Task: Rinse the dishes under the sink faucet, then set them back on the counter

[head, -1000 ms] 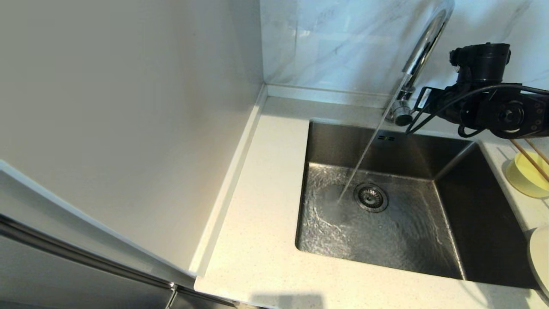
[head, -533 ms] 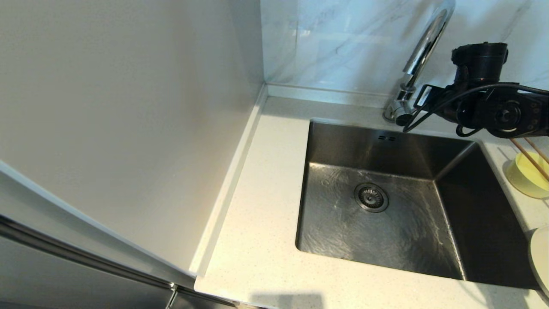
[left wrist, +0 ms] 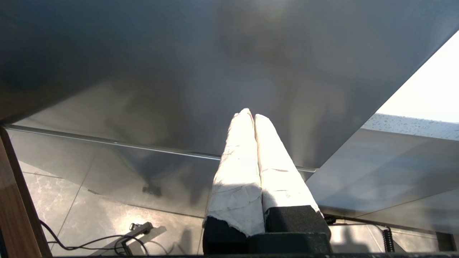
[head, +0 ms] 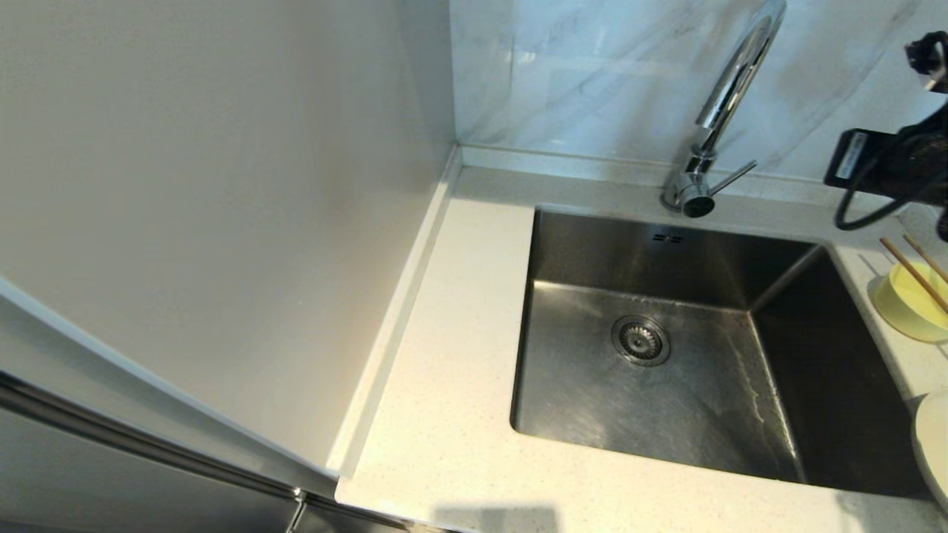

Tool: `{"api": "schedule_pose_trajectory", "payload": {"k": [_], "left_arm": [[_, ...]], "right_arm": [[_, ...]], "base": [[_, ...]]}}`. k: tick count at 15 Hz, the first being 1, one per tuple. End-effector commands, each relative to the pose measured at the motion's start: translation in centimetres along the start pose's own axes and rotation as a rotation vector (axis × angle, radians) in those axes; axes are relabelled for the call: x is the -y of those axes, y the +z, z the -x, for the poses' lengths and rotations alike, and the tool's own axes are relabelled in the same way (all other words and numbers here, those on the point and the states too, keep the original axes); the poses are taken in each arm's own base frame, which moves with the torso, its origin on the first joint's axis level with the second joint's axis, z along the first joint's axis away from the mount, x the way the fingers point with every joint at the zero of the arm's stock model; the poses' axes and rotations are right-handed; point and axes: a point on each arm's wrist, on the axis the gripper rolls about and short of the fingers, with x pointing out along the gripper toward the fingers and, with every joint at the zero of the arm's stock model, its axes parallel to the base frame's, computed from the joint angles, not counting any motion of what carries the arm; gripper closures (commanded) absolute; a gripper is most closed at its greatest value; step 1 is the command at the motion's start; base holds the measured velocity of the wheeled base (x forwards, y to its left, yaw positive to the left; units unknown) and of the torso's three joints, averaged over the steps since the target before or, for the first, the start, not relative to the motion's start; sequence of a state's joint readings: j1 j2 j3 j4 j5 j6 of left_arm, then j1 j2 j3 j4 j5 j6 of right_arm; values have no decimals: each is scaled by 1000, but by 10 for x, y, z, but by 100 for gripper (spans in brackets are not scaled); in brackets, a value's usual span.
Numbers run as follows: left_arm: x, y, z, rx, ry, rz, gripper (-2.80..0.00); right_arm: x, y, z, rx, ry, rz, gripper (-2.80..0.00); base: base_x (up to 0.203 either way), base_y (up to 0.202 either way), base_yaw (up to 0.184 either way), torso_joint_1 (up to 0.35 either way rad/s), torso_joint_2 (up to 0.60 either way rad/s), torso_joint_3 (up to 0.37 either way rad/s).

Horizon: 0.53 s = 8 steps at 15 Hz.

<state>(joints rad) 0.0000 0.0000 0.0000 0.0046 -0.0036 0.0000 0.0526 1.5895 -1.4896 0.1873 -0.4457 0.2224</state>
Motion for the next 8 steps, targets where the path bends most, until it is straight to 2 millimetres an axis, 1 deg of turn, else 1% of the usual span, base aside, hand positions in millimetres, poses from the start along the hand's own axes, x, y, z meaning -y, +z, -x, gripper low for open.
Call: {"api": "schedule_pose_trajectory", "payload": {"k": [1,2,4,6,8], "left_arm": [[0,0,0,0,1,0,0],[0,0,0,0,-1,0,0],[0,0,0,0,1,0,0],[0,0,0,0,0,0,0],[0,0,0,0,-1,0,0]], "right_arm": [[40,7,61,-17,-49,19,0],[58,0,83,-43,-85,38,0],[84,-21,118,-70,-143,48,0],[102,-45,152,-66,-164,45,0],[116,-70,180,-54,-148,49,0]], "base": [[0,0,0,0,0,0],[0,0,0,0,0,0],[0,0,0,0,0,0],[0,0,0,0,0,0],[0,0,0,0,0,0]]}}
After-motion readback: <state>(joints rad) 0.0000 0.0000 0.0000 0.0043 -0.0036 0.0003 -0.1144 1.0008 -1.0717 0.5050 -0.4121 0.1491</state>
